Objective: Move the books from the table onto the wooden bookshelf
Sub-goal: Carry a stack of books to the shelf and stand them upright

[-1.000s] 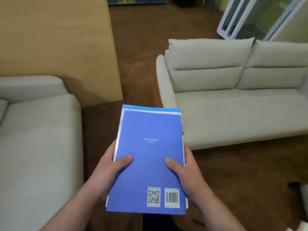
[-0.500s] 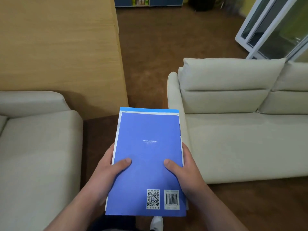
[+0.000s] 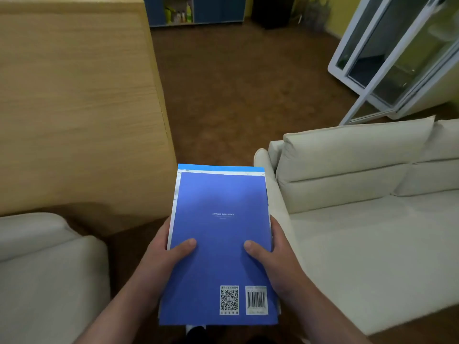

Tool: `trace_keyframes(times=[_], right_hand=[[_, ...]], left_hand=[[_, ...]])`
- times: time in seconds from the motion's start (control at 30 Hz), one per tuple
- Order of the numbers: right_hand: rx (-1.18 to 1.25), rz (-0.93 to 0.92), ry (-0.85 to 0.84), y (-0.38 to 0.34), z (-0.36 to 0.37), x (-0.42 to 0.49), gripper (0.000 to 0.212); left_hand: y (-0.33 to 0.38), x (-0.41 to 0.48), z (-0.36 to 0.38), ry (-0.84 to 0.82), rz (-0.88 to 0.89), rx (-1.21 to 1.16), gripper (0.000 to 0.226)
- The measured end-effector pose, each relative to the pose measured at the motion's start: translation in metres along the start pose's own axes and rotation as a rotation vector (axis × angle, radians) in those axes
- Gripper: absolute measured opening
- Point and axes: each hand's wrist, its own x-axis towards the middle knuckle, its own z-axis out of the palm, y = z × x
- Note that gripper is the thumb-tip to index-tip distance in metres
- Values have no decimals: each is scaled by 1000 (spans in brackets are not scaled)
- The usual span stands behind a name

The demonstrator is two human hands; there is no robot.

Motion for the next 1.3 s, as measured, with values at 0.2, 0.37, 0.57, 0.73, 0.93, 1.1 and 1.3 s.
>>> trace_keyframes(times=[0.2, 0.37, 0.57, 0.73, 0.93, 1.1, 1.3], right_hand=[[28, -21, 64, -31, 6, 78, 60], [83, -7, 88, -51, -14, 154, 59], [121, -19, 96, -88, -59, 264, 54], [141, -38, 136, -127, -102, 346, 51], [151, -77, 217, -168, -152, 418, 50], [171, -108, 316, -192, -186, 475, 53], [185, -109, 404, -217, -216, 561, 55]], left_hand=[[47, 84, -8, -3, -23, 41, 58], [77, 165, 4, -27, -55, 55, 59], [115, 285, 40, -67, -66, 68, 56], [153, 384, 76, -111, -92, 44, 52], [191, 485, 125, -205, -101, 88, 43], [216, 566, 162, -279, -133, 142, 51], [248, 671, 190, -360, -157, 182, 42]])
